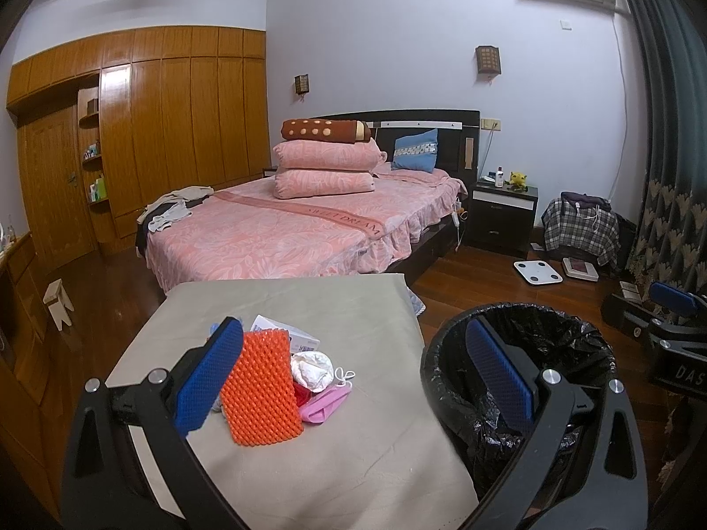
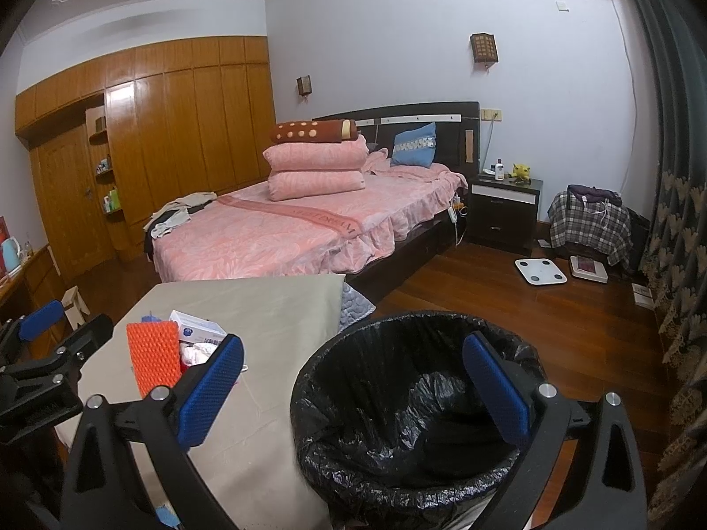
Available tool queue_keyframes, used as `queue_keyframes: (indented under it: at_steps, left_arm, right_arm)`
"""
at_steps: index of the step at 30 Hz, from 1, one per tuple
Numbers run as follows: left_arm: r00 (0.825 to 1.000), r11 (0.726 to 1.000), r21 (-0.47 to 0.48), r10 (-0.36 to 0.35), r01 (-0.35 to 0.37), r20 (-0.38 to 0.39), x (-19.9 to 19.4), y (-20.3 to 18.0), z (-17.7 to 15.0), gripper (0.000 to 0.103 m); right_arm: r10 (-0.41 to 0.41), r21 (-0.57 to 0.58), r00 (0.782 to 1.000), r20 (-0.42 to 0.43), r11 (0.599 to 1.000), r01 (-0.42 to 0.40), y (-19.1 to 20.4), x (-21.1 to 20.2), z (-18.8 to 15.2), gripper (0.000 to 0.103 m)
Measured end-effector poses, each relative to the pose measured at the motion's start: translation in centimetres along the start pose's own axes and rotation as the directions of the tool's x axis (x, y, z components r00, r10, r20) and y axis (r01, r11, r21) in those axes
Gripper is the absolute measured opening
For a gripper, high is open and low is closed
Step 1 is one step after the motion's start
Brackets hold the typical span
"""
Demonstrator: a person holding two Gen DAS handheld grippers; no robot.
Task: Collect trash
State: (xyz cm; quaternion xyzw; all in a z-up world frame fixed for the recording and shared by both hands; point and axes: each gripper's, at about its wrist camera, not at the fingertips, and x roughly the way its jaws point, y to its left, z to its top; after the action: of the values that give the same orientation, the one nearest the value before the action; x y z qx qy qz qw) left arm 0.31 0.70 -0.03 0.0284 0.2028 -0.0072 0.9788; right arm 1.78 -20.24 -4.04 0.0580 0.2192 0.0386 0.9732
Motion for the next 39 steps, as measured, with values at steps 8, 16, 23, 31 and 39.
queue_keyframes:
  at_steps: [8, 16, 23, 31, 39]
  left_arm:
    - [1.0, 1.0, -0.001, 0.0, 0.0, -0.002, 0.0, -0.1, 0.0, 0.098]
    - [1.0, 1.0, -0.002, 0.0, 0.0, -0.004, 0.3, 0.0, -0.2, 0.098]
    - [1.0, 1.0, -0.004, 0.003, -0.003, -0.007, 0.8, 0.3, -1.2, 0.098]
    - [1.0, 1.0, -0.005, 0.003, -0.003, -0.01, 1.1, 0.4, -1.5, 0.098]
    - [1.0, 1.0, -0.006, 0.003, -0.004, -0.014, 1.4, 0.6, -2.0, 0.098]
  right_arm:
    - [0.001, 0.003, 1.0, -0.001, 1.0, -0.001, 0.0, 0.2, -0.1, 0.097]
    - [0.0, 0.003, 1.0, -0.004, 1.0, 0.0, 0.2, 0.2, -0.3, 0.097]
    - [-0.001, 0.004, 1.0, -0.009, 1.0, 0.001, 0.3, 0.8, -1.2, 0.097]
    - [-0.001, 0.004, 1.0, -0.009, 1.0, 0.001, 0.3, 0.8, -1.0, 0.097]
    - [-0.001, 0.005, 1.0, -0.012, 1.0, 0.001, 0.2, 0.8, -1.1, 0.097]
